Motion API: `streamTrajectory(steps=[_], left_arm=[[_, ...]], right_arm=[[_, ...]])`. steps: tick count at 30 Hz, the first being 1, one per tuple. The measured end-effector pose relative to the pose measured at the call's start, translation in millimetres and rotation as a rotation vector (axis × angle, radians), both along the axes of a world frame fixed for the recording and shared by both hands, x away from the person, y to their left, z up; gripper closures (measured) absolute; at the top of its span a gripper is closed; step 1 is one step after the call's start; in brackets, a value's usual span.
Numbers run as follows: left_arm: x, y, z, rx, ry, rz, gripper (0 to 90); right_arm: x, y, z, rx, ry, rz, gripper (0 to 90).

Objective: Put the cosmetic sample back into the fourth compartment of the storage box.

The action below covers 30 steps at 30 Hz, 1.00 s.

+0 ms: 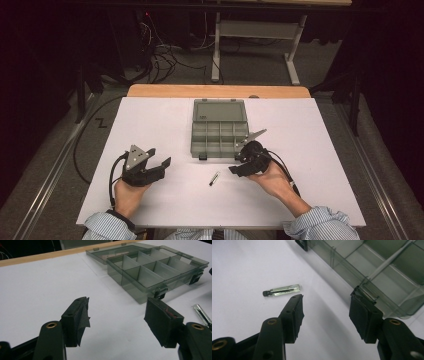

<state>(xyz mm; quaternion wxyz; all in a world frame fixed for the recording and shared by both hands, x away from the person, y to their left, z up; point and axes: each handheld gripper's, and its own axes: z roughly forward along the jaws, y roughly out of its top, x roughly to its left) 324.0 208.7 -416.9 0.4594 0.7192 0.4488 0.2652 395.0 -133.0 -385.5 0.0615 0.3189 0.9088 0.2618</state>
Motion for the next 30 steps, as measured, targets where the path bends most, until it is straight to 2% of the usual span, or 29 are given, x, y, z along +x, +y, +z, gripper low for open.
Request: streamTrajectory(steps=[14,30], left_arm=[[0.7,1.4,-0.6,-0.007,0.001,0.003,34.4],[1.2,2.6,-0.9,-0.011,0.001,0.009,34.2]], right_arm=[[-5.3,23.7,-1.6,-0.043,0.034,0.046,44.8],[-11.7,57.0,-5.9,-0.152,0.080,0.115,38.8]])
